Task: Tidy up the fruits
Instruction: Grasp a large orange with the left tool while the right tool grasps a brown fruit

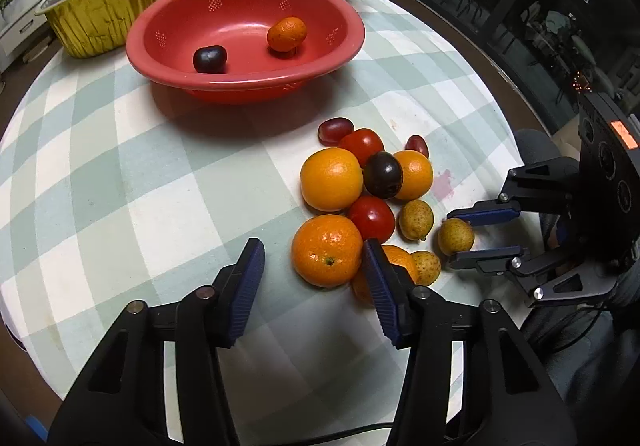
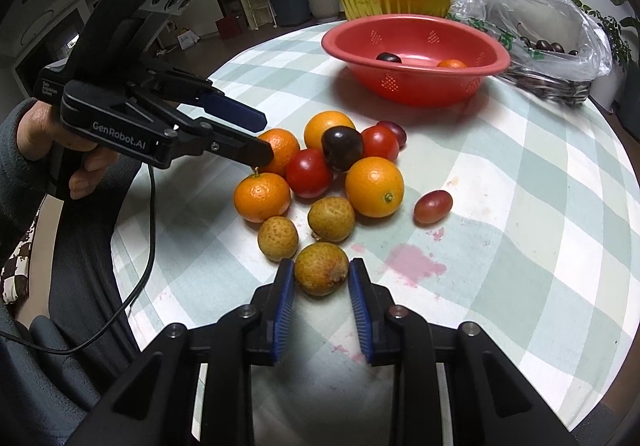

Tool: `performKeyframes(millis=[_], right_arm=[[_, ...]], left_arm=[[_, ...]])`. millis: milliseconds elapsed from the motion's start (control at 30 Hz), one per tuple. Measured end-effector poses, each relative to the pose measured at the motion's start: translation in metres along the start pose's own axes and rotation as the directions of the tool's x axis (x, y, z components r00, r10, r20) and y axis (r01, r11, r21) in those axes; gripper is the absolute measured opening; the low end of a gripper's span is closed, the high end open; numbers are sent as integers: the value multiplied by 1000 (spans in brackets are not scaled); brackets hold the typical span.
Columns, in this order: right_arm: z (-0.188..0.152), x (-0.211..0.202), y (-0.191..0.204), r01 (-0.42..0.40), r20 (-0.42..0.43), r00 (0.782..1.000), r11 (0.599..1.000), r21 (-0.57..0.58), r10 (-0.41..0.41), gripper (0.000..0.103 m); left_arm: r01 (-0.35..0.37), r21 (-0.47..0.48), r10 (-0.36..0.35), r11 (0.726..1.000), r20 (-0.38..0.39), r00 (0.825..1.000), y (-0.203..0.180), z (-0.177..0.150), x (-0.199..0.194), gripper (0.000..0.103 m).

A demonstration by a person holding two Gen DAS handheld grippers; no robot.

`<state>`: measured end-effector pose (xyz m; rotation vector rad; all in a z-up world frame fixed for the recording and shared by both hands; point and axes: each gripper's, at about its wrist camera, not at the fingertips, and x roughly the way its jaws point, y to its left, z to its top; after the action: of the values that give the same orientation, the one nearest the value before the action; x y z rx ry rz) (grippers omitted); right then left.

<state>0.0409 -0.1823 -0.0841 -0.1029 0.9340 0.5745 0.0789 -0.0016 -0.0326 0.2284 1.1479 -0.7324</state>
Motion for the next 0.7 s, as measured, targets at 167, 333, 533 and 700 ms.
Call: performKeyframes(millis=[167, 333, 533, 700], right_arm=[[0, -1, 0, 0, 3, 1000, 1000, 1, 0, 30], [0, -1, -1, 0, 7, 1000, 1000, 6, 0, 30], [1, -2, 0, -2, 8, 1000, 1000, 5, 2, 30], [1, -2, -1, -3, 7, 1000, 1000, 9, 2, 30]], left_arm=[[6, -15, -7, 1000, -15, 1000, -1, 2, 1, 46], [16, -34, -16, 999, -10, 1000, -1, 2, 0, 46], [7, -46, -8, 999, -24, 1000, 0, 1, 6, 46], [8, -36, -9, 999, -21, 1000, -5, 2, 6, 36]])
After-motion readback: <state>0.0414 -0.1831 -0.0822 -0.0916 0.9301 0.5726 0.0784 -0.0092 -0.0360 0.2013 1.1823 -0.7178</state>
